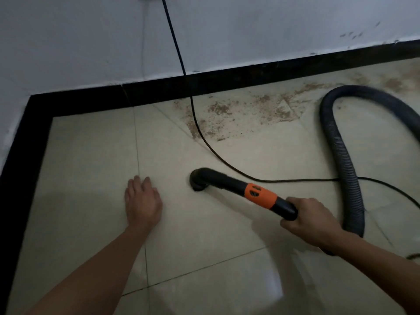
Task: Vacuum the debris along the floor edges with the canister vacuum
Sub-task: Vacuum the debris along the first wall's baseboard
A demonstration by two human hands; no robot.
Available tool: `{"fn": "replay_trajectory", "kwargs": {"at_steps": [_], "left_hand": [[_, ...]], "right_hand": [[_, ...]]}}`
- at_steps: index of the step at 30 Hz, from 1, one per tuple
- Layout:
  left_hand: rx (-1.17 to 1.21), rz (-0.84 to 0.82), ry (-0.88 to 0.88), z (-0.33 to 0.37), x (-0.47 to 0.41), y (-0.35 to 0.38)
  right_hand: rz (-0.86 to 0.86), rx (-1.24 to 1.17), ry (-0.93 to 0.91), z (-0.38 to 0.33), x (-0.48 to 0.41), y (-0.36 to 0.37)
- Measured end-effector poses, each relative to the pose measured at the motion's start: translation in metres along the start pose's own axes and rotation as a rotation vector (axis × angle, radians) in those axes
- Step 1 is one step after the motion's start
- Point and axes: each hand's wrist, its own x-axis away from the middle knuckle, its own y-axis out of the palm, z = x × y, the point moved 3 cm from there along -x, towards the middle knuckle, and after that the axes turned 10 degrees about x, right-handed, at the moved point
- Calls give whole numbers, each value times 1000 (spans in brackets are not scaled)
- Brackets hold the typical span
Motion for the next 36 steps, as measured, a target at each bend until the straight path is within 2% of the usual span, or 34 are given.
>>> {"fn": "replay_trajectory", "kwargs": {"at_steps": [4,6,10,15,20,24,29,36], "left_hand": [[31,-27,11,21,-13,11],[38,-40,7,27,-18,17],[38,1,21,27,-19,26],[50,26,27,27,-17,30],[40,51,23,27,-18,30],[38,65,13,26,-18,29],[29,65,4,25,-19,28],[31,40,3,26,-18,25]], "right_hand": [[92,-242,104,8,-7,-8],[104,-424,155,11,-14,-17],[113,-644,252,9,-51,-40],[-24,-845,341,-24,-116,-56],[-90,-899,263,-92,-181,-66],[-86,-846,256,-131,-219,-66],[-32,-729,264,-151,-232,-41],[-52,-653,142,-178,-242,-37]]}}
